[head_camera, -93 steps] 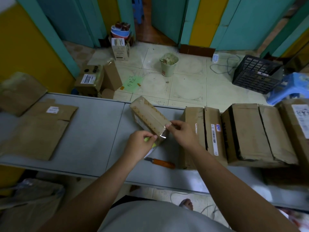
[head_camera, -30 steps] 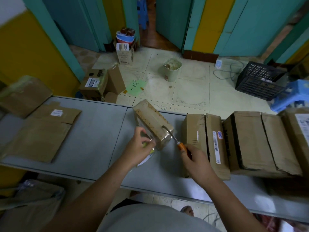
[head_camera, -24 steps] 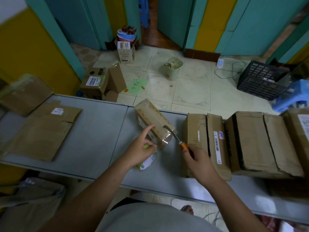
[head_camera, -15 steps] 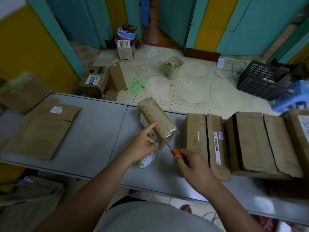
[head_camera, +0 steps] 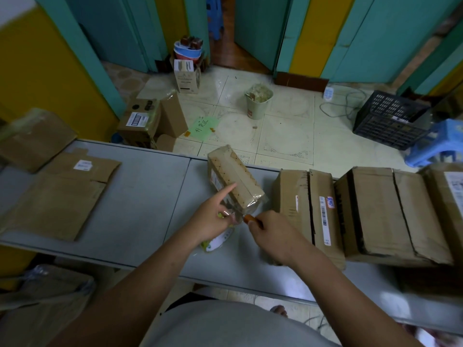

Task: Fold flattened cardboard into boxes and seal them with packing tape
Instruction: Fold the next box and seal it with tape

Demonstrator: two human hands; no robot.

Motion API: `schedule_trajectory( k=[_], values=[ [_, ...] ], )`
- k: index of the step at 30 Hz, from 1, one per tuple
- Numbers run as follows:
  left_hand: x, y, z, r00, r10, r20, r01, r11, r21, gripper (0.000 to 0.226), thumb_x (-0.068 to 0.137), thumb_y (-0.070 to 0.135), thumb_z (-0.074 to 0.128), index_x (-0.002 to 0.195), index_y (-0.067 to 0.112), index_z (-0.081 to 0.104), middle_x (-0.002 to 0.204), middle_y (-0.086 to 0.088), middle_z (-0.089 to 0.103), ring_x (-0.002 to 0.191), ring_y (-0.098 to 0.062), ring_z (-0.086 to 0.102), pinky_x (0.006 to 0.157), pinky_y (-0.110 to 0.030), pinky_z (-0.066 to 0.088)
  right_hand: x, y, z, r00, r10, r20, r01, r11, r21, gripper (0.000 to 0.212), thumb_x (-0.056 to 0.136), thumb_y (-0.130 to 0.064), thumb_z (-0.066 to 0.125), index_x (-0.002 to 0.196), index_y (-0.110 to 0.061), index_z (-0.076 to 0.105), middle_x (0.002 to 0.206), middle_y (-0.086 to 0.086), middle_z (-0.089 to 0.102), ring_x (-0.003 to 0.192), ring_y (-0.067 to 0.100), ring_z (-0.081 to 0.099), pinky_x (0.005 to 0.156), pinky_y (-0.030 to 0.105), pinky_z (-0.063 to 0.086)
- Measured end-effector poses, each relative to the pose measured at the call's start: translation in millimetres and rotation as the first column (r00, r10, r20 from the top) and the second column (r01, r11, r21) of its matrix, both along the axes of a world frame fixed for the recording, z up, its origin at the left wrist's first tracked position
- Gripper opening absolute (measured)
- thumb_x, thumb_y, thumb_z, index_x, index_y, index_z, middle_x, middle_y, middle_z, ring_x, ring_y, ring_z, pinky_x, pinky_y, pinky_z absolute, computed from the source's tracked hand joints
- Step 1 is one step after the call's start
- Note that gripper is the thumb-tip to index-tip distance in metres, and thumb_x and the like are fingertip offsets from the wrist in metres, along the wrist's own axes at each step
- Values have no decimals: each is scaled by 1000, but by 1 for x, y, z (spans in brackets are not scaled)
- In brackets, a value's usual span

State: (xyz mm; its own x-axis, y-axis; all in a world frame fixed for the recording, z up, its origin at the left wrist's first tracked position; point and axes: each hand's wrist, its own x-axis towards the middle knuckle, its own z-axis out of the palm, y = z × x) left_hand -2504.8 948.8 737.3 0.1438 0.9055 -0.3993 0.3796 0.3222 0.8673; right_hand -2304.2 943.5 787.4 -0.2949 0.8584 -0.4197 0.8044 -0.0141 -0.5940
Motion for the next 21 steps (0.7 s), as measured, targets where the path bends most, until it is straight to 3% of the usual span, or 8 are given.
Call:
schedule_trajectory(
  k=[4,7,11,13,15,18,21],
  values=[
    [-2,-1,-1,1000,-8,-26,8,1000,22,98,91,14,81,160,58,29,92,16,79,92,-1,74,91,-26,54,-13,13,0,1000,23,0,-23,996,-83,28,105,-29,49,86,-14,63,81,6,68,72,20,65,62,29,48],
    [-4,-1,-1,999,-18,-51,19,1000,20,97,92,13,78,159,59,27,92,11,80,92,-3,75,97,-33,56,-16,18,2,999,39,-4,-40,993,-107,20,104,-27,49,93,-17,63,90,7,72,81,20,68,64,26,48],
    [-10,0,2,997,-50,-63,49,999,-14,99,91,14,78,158,63,24,93,16,79,91,0,74,94,-34,57,-5,4,-1,1000,22,-18,-23,995,-95,33,106,-34,51,75,-24,57,74,0,67,66,15,65,64,30,51],
    [-13,1,4,995,-67,-67,65,997,-38,103,90,15,80,157,66,22,92,16,79,89,-3,75,90,-35,58,7,-13,-8,999,-19,-38,14,990,-140,42,107,-41,52,71,-20,59,61,-3,62,52,9,56,55,27,48],
    [-17,1,5,993,-83,-82,79,995,-55,105,89,15,81,155,70,20,91,12,80,90,-10,77,93,-39,60,19,-33,-19,1000,-19,-24,15,987,-160,48,107,-45,52,74,-12,64,59,1,61,51,11,55,55,29,46],
    [-21,2,7,992,-103,-78,99,994,-56,103,90,16,80,155,70,21,92,7,81,92,-12,78,101,-47,58,29,-61,-44,997,58,55,-52,993,-108,41,108,-40,52,83,-10,65,70,5,62,60,13,56,61,26,45],
    [-22,3,8,991,-119,-69,115,992,-57,102,90,17,80,155,69,22,93,5,81,93,-12,78,100,-48,58,20,-67,-73,988,148,54,-147,989,-25,22,106,-28,57,110,-10,69,102,7,64,86,20,64,72,19,42]
  ],
)
